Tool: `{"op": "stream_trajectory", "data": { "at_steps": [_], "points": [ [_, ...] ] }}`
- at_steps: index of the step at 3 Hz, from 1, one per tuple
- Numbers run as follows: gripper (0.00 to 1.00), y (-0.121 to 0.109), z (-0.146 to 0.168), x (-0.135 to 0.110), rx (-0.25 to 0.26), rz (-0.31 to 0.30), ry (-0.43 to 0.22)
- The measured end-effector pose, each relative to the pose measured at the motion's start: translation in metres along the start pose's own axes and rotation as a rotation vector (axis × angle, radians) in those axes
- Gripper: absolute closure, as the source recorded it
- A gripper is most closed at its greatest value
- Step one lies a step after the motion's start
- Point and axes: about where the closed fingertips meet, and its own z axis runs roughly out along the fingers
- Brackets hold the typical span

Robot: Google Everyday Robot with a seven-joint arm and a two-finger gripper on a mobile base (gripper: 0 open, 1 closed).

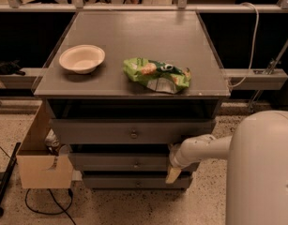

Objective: Open middle drawer

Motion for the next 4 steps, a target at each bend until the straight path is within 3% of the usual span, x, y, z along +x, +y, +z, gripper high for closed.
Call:
{"op": "stream_trajectory", "data": {
  "at_steps": [1,4],
  "points": [
    [0.18,0.0,0.0,0.0,0.0,0.0,0.0],
    [0.89,0.0001,-0.0005,-0.0034,-0.005,-0.006,0.001]
  ]
}}
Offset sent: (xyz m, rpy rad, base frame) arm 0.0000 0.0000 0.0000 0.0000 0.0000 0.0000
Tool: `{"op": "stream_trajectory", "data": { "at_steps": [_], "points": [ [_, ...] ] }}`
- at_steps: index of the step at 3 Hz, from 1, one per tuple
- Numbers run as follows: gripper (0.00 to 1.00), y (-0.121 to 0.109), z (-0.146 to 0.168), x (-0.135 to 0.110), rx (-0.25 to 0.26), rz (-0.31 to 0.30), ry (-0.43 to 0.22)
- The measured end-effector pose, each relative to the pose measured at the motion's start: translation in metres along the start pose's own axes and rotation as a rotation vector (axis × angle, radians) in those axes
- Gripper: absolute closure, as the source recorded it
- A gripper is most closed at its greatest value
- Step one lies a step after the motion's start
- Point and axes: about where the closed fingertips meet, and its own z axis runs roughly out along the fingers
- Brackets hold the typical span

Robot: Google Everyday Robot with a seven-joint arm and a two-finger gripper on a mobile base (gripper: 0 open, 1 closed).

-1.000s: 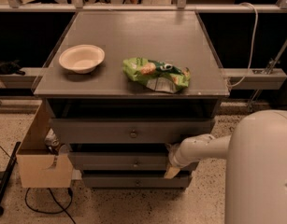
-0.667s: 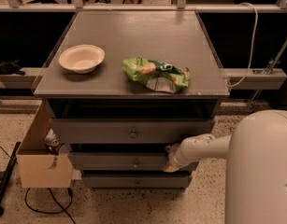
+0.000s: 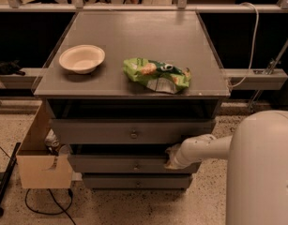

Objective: Open middle drawer

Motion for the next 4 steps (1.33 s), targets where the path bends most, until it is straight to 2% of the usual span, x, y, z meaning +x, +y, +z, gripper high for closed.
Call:
{"op": "stream_trajectory", "data": {
  "at_steps": [1,3,4],
  "points": [
    [1.0,0.009,-0.007,-0.002,-0.024,-0.002,-0.003],
    [1.0,0.031,-0.021,0.006,-0.043,0.013,0.004],
    [0.81,0.032,-0.021,0.006,-0.043,0.013,0.004]
  ]
}}
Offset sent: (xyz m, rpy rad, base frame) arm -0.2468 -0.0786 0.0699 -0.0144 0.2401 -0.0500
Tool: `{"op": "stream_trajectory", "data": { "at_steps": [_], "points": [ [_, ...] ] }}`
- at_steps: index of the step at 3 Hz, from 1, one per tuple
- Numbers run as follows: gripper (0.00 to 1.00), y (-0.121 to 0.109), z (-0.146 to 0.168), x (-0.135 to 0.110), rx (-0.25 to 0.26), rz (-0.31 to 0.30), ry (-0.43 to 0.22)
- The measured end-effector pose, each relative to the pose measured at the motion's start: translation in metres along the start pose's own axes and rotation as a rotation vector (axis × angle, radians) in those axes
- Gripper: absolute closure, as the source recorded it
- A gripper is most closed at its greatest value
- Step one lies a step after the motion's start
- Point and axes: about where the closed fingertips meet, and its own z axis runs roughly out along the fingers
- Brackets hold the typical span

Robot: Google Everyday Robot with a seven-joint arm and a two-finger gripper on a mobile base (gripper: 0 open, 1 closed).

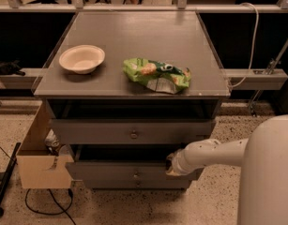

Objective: Open middle drawer

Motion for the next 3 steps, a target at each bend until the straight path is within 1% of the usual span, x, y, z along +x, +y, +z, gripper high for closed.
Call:
{"op": "stream_trajectory", "data": {
  "at_steps": [3],
  "points": [
    [0.11,0.0001,0.0001,0.0,0.0,0.0,0.0]
  ]
}}
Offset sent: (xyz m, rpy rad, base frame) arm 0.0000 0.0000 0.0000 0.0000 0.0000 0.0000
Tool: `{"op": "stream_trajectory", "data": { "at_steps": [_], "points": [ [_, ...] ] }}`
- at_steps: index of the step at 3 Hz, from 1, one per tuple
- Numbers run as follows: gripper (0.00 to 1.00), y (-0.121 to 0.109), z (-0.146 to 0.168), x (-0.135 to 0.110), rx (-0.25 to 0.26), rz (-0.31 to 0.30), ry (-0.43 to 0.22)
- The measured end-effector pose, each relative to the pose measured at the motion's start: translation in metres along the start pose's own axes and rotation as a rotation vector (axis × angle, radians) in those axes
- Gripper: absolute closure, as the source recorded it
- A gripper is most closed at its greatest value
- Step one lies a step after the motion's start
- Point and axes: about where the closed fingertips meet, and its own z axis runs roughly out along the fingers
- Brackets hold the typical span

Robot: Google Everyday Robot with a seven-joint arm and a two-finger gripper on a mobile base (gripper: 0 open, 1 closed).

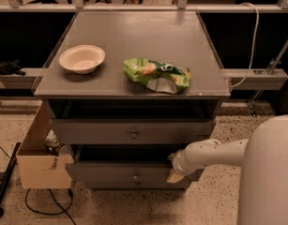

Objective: Open middle drawer

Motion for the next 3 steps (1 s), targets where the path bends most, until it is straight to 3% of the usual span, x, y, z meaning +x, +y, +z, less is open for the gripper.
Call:
{"op": "stream_trajectory", "data": {
  "at_steps": [1,2,3],
  "points": [
    [0.0,0.0,0.0,0.0,0.0,0.0,0.0],
    [0.19,0.0,0.0,0.0,0.0,0.0,0.0],
    [0.5,0.0064,0.0014,0.0021,-0.006,0.003,-0.005]
  ]
}}
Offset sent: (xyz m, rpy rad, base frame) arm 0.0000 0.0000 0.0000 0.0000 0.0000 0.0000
